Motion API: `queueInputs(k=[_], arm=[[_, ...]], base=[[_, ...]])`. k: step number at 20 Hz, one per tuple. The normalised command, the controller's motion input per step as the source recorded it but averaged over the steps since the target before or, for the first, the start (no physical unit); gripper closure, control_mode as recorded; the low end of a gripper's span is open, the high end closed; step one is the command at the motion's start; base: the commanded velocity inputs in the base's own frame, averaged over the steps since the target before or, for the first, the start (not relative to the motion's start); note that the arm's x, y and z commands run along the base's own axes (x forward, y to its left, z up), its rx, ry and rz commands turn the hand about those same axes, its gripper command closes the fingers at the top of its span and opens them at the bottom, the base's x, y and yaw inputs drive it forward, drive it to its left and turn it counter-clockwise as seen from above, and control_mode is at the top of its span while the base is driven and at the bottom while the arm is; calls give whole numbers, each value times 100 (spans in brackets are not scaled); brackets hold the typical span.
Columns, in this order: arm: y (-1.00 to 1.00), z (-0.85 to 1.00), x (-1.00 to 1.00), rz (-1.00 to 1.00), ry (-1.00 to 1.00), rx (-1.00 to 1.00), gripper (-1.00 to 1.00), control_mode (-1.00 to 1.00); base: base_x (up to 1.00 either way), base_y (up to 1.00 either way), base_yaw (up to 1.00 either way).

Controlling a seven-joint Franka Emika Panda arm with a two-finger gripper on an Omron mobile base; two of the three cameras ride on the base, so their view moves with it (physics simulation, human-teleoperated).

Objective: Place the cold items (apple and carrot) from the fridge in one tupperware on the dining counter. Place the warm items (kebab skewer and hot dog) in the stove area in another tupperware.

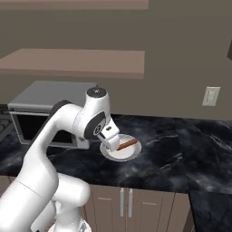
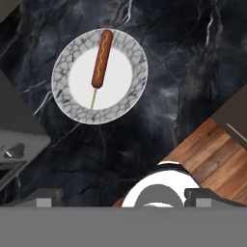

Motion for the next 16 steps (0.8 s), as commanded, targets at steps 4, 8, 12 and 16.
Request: queueInputs(k=[4,8,12,16], arm=[[-39,-43,21,-7,0,3,-100,-100],[-37,-27,19,-4,0,2,-100,-100],[-2,-21,37,-1,4,0,-100,-100],[0,-23,30,0,3,0,-100,-100]], base=[[0,0,0],[0,0,0],[0,0,0],[0,0,0]])
